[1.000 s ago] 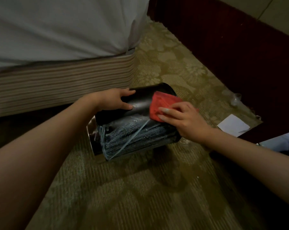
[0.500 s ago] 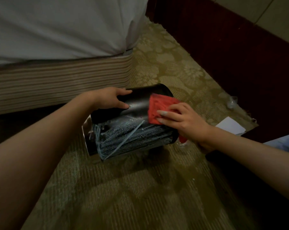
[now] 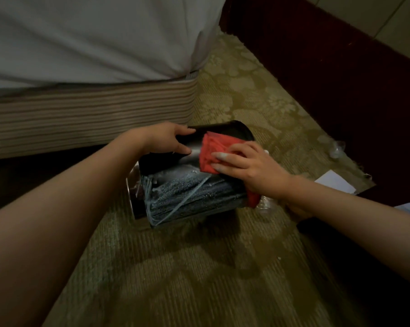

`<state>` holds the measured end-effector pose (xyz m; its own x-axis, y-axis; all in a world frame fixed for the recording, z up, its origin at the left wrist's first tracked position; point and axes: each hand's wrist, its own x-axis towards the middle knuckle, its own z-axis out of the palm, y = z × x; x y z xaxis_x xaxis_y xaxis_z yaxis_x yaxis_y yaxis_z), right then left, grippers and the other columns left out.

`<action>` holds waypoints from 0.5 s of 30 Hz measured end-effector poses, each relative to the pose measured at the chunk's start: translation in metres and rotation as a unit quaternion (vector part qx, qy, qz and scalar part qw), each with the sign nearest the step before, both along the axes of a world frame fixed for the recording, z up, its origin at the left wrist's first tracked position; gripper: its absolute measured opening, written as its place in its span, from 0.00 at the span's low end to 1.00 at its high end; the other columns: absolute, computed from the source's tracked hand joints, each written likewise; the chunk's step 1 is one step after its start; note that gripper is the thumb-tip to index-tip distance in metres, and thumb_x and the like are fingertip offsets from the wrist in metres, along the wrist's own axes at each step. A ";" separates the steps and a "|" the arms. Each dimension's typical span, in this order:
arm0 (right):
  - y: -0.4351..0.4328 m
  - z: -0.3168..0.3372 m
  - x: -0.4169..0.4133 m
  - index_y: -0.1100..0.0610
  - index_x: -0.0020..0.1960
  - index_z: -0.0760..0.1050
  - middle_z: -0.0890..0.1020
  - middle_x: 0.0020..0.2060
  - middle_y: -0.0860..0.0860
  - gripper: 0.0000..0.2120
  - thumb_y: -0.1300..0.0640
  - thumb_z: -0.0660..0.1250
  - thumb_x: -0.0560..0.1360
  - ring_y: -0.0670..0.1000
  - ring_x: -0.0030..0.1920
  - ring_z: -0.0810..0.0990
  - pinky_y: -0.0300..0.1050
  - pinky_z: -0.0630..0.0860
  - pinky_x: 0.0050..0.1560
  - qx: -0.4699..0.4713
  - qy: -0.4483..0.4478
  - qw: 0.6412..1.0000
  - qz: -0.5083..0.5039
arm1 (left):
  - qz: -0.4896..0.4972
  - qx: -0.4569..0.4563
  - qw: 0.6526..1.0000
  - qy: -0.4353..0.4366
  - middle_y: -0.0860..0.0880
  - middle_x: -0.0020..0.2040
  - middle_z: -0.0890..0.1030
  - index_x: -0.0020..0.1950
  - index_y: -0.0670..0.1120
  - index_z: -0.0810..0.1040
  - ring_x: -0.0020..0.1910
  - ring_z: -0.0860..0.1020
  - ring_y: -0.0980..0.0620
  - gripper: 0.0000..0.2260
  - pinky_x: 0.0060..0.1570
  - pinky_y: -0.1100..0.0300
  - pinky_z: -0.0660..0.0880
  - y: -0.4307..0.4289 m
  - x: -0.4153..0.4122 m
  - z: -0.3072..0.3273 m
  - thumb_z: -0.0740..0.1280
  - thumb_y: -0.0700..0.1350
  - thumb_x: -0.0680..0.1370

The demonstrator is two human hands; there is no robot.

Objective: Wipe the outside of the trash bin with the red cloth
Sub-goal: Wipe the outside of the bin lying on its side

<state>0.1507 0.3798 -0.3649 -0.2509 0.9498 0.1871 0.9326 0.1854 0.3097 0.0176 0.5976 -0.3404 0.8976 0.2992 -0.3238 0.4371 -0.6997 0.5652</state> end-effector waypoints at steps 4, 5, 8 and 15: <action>-0.040 0.006 0.032 0.55 0.64 0.75 0.77 0.63 0.53 0.22 0.57 0.62 0.71 0.61 0.56 0.78 0.57 0.73 0.53 -0.059 -0.053 0.997 -0.012 | -0.009 0.006 1.000 0.007 0.53 0.75 0.59 0.74 0.54 0.61 0.73 0.58 0.52 0.29 0.69 0.61 0.52 0.002 -0.002 0.001 0.68 0.48 0.75; -0.041 0.008 0.034 0.55 0.64 0.75 0.77 0.62 0.53 0.22 0.58 0.61 0.71 0.61 0.55 0.79 0.57 0.74 0.53 -0.064 -0.069 0.996 -0.011 | -0.011 0.012 1.000 0.011 0.53 0.76 0.58 0.74 0.54 0.61 0.74 0.58 0.52 0.29 0.69 0.60 0.52 0.001 -0.001 0.001 0.67 0.48 0.76; -0.020 0.013 0.021 0.55 0.64 0.76 0.79 0.60 0.53 0.22 0.59 0.66 0.69 0.59 0.55 0.80 0.56 0.74 0.54 -0.050 -0.086 0.995 0.016 | -0.013 0.026 0.999 0.017 0.52 0.76 0.58 0.74 0.53 0.60 0.74 0.58 0.51 0.29 0.70 0.60 0.52 0.001 -0.001 0.003 0.67 0.48 0.76; 0.014 0.012 -0.006 0.55 0.64 0.76 0.78 0.61 0.52 0.21 0.60 0.67 0.70 0.59 0.56 0.79 0.55 0.75 0.54 -0.042 -0.052 0.996 0.064 | -0.002 0.024 1.000 0.006 0.48 0.73 0.64 0.74 0.50 0.62 0.72 0.62 0.50 0.28 0.68 0.62 0.57 0.000 0.001 0.005 0.67 0.46 0.76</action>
